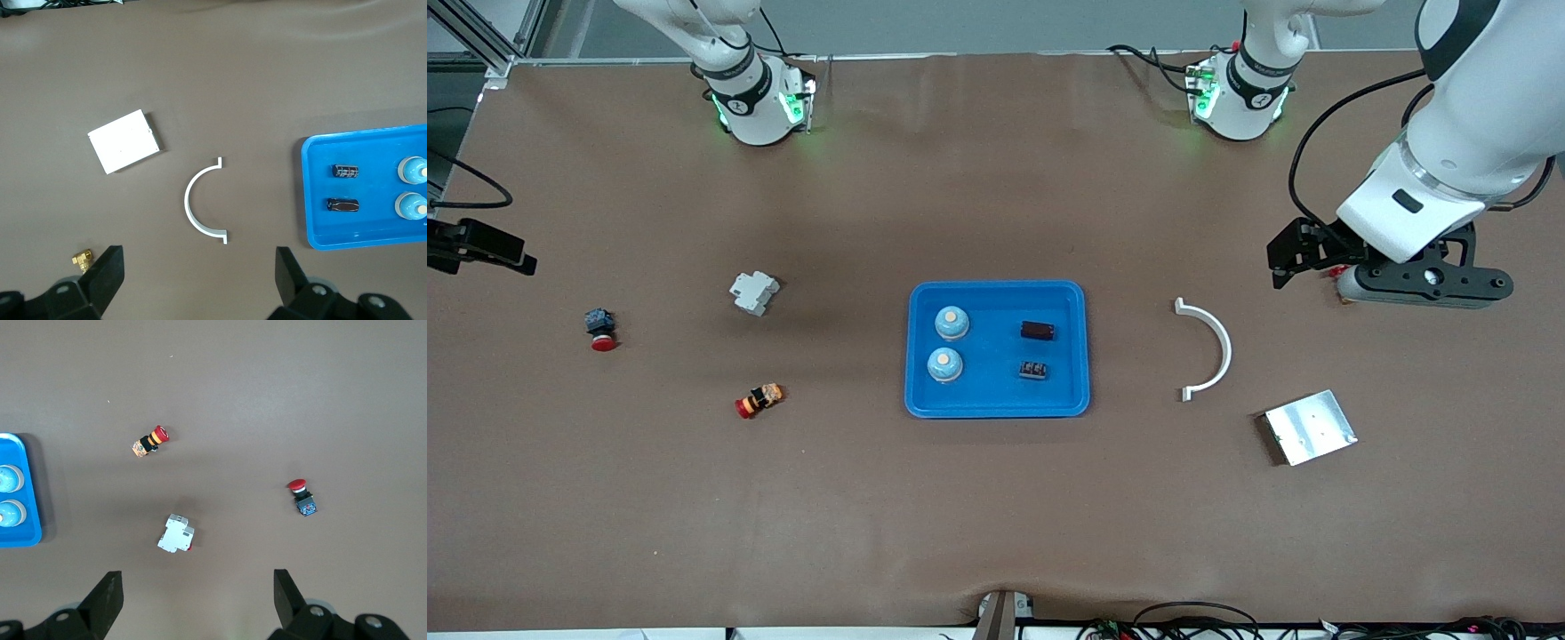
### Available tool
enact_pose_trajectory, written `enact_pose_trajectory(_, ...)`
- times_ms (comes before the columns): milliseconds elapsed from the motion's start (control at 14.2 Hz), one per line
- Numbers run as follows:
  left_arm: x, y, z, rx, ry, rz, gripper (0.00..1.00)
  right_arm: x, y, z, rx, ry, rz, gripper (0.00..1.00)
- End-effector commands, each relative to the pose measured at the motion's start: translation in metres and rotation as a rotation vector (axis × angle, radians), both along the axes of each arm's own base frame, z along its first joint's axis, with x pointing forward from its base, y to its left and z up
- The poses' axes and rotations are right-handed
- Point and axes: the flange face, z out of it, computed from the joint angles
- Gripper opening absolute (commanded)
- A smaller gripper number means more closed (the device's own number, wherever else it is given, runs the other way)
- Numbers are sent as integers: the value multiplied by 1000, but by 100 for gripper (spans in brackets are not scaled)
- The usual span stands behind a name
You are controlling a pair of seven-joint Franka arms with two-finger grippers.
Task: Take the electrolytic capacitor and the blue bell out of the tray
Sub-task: 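Move the right gripper and the left gripper toward the blue tray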
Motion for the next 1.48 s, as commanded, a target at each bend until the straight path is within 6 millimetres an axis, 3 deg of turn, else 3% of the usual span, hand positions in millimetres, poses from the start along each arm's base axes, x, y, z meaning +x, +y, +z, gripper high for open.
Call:
enact_pose_trajectory(0, -5, -3, 2, 17, 1, 11, 100, -8, 1, 6, 6, -5, 5, 100)
enact_pose_trajectory(211, -5, 0, 4, 3, 1, 15, 100, -8, 1, 6, 6, -5, 5, 100)
enact_pose_trajectory(423, -4, -9, -12, 7, 33, 111, 100, -8, 0, 5, 6, -4, 2, 100)
enact_pose_trajectory(704, -13, -36, -28, 10, 84, 349, 100, -6, 5, 2, 8, -2, 9, 100)
enact_pose_trajectory(915, -18, -51, -31, 2, 99, 467, 100, 2, 25, -9, 71, -5, 26, 100)
enact_pose_trajectory(1197, -32, -79, -58, 42, 131, 568, 100, 17, 90, -71, 67, -29, 64, 100)
enact_pose_trajectory(1408, -28, -83, -67, 36, 136, 649, 100, 21, 167, -109, 44, -22, 13, 100)
